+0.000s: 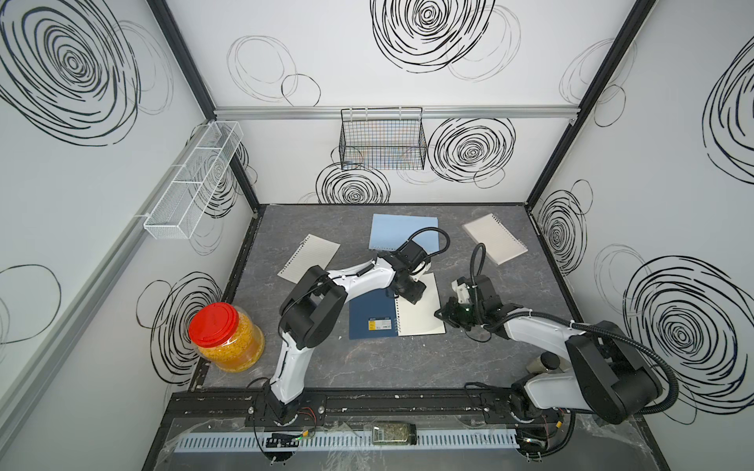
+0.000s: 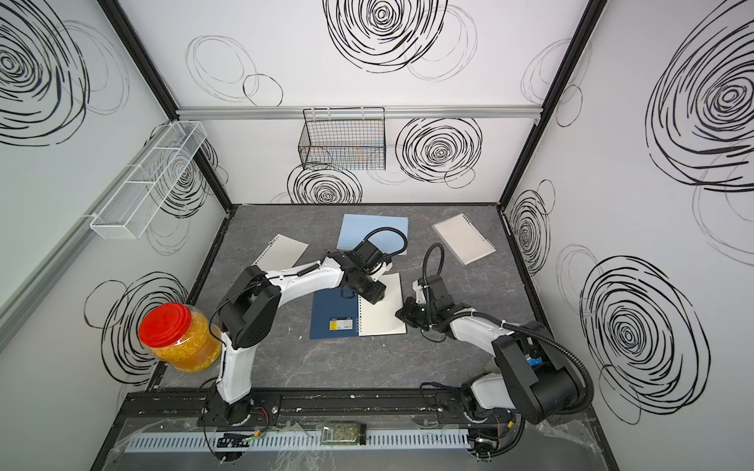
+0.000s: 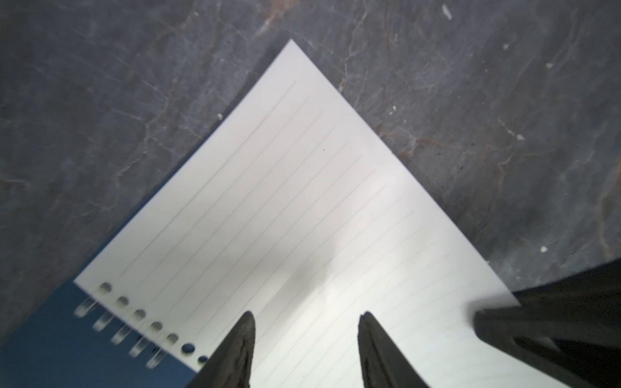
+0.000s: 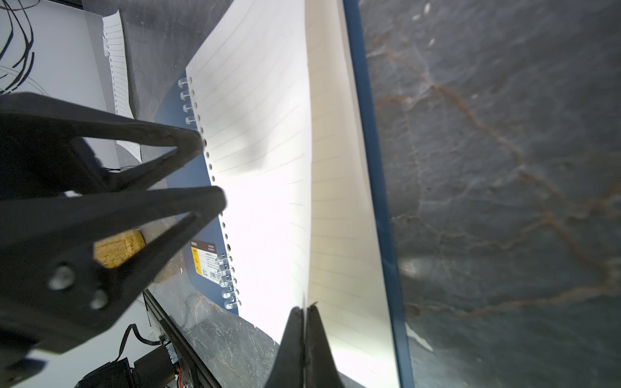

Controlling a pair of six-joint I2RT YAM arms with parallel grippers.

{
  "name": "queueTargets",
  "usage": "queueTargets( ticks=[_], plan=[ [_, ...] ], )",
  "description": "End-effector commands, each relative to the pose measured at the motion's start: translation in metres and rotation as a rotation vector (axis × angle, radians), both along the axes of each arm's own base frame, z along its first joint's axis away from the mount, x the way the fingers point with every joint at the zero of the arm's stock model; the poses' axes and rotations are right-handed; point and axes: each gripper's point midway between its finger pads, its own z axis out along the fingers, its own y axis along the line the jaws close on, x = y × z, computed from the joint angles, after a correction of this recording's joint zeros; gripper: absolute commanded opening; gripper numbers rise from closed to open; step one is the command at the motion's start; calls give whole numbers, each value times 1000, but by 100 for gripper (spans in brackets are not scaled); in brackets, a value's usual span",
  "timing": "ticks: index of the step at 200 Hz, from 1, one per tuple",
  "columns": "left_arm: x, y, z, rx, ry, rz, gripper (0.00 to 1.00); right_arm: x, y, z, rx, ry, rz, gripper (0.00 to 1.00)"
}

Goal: Tear off pages from different notebooks
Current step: Tear off the paper from the notebook.

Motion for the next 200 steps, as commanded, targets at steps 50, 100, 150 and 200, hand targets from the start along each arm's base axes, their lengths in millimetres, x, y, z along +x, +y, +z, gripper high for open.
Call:
queueTargets(
  ticks=[50, 100, 150, 200],
  plan=[
    [41, 88, -3, 9, -6, 248, 52, 5, 8, 6, 29, -36, 23, 12],
    [34, 104, -28, 64, 26, 272, 49, 15, 16, 11, 66, -60, 24, 39],
    [32, 107, -40, 113, 36, 271, 48, 28, 20, 8, 85, -71, 15, 53],
    [27, 110, -55, 167, 55, 252, 46, 50, 21, 6, 92, -86, 17, 56]
  ],
)
